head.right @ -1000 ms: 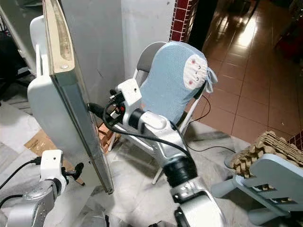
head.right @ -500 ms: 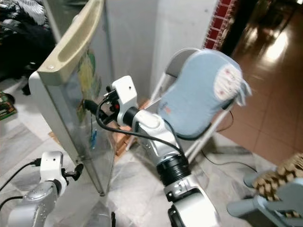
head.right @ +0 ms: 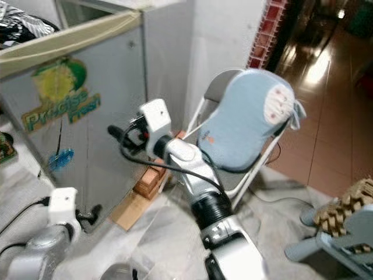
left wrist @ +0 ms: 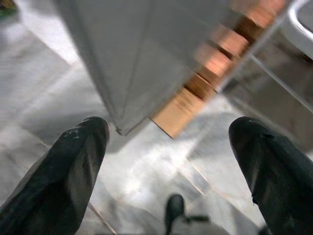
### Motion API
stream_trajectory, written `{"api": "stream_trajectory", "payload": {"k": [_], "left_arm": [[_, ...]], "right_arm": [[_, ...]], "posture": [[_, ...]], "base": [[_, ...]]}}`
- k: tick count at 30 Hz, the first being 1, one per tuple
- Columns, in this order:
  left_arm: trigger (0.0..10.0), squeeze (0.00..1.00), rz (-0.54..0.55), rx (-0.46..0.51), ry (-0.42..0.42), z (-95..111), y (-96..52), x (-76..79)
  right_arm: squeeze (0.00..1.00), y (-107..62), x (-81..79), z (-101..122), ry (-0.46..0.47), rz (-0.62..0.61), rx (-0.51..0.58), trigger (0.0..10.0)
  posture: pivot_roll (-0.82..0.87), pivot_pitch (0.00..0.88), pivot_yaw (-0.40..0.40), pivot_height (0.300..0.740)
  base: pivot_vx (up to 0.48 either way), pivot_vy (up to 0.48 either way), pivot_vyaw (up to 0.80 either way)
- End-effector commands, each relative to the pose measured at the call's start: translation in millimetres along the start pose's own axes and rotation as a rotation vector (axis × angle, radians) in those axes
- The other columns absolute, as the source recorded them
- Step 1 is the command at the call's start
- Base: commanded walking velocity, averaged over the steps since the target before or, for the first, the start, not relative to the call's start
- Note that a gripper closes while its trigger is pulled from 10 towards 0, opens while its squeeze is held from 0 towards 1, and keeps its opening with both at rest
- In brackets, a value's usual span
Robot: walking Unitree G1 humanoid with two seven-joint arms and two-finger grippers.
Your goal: Restocking fridge
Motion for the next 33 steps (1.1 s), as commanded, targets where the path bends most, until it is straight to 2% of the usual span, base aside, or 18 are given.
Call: {"api": "stream_trajectory", "payload": {"k": [1,7,9,14,19,27,33], "left_arm": [[10.0,0.0,-0.004,0.019,0.003,3.6,1.1,5.3],[10.0,0.0,0.112,0.137,-0.005,21.8,0.8,-10.7],[10.0,0.0,0.147,0.203,-0.031,33.1,0.1,-13.7],[10.0,0.0,0.147,0.257,-0.07,41.6,-0.6,-10.0],[10.0,0.0,0.125,0.29,-0.068,43.0,-1.0,-3.9],[10.0,0.0,0.128,0.299,-0.073,41.3,-2.2,-2.5],[10.0,0.0,0.128,0.308,-0.072,42.0,-1.6,-0.3]], "right_arm": [[0.0,-5.9,12.4,-2.9,-0.015,-0.051,-0.009,10.0],[0.0,-25.1,38.7,-16.1,-0.075,-0.195,-0.036,10.0],[0.0,-49.8,59.9,-29.7,-0.112,-0.324,-0.059,10.0],[0.0,-83.3,82.3,-50.7,-0.136,-0.487,-0.122,10.0],[0.0,-111.2,97.2,-62.4,-0.149,-0.618,-0.156,10.0],[0.0,-131.3,99.9,-70.8,-0.141,-0.68,-0.176,10.0],[0.0,-137.1,96.3,-75.4,-0.134,-0.684,-0.188,10.0]], "posture": [[0.16,0.0,-0.049,0.74],[0.15,0.0,-0.055,0.74],[0.14,0.0,-0.057,0.74],[0.13,0.0,-0.056,0.74],[0.11,0.0,-0.045,0.74],[0.09,0.017,-0.037,0.74],[0.08,0.024,-0.039,0.74]], "base": [[0.0,0.0,0.0],[0.0,0.0,0.0],[0.0,0.0,0.0],[0.0,0.0,0.0],[0.0,0.464,-0.16],[0.0,0.48,-0.72],[0.0,0.48,-0.28]]}}
Point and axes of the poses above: a point about 5 cm out from each wrist's last joint towards the gripper, its own y axis pointing out of the wrist towards the gripper, its own z axis along the axis of the wrist's last joint, x = y × z, the point moved 1 cm from there along y, pointing out of the wrist towards the gripper, and after that the axes turned 4 degrees about y, right-handed, at the moved point
